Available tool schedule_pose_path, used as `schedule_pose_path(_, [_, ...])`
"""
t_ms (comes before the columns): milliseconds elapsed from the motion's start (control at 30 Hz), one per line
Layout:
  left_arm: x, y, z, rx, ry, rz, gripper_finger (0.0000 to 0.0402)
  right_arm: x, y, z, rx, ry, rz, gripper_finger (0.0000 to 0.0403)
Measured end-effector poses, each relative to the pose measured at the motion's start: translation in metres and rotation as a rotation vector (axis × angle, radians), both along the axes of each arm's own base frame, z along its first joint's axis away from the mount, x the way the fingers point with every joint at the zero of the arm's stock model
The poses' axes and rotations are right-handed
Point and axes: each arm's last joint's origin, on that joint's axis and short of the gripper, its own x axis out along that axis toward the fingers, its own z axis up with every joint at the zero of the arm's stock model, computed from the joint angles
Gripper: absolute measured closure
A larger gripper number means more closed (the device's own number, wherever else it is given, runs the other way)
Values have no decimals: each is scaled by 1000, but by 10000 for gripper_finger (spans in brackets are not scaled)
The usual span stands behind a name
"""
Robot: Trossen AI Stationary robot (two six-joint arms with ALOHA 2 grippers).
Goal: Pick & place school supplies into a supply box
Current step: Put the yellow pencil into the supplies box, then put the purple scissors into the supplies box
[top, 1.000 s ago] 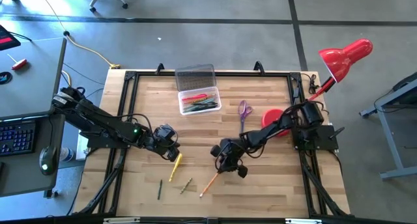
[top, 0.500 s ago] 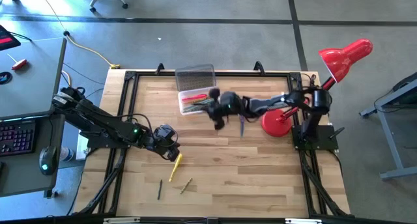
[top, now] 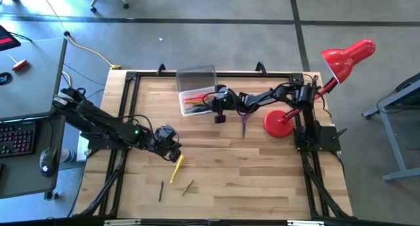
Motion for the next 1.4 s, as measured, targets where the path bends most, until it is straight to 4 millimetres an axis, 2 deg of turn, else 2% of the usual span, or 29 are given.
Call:
schedule_pose_path(333, [-1,-1,-1,-44,20,-28,362,9,-5,13,-36,-15,-45,377])
schedule_pose_path(500, [-1,-4,-1,-137,44,-48,362,14,2,16,-41,29,-49,361])
schedule_pose_path(667, [-2,-7,-2,-214,76,-92,362,20,19,18,-95,63,-90,350])
schedule_pose_path(800, [-2,-8,-3,-292,96,-91,362,30,45,23,-121,54,-40,348])
schedule_pose_path(1100, [-8,-24,-7,-373,128,-40,362,51,121,41,-154,-4,211,367])
schedule_pose_path(1200, [-10,-32,-10,-404,147,-21,362,55,146,45,-63,-46,374,374])
schedule_pose_path(1300, [-15,-40,-11,-441,162,-11,362,56,166,49,128,-99,563,381])
schedule_pose_path(1400, [-18,-45,-11,-462,180,-27,362,55,180,50,224,-102,635,384])
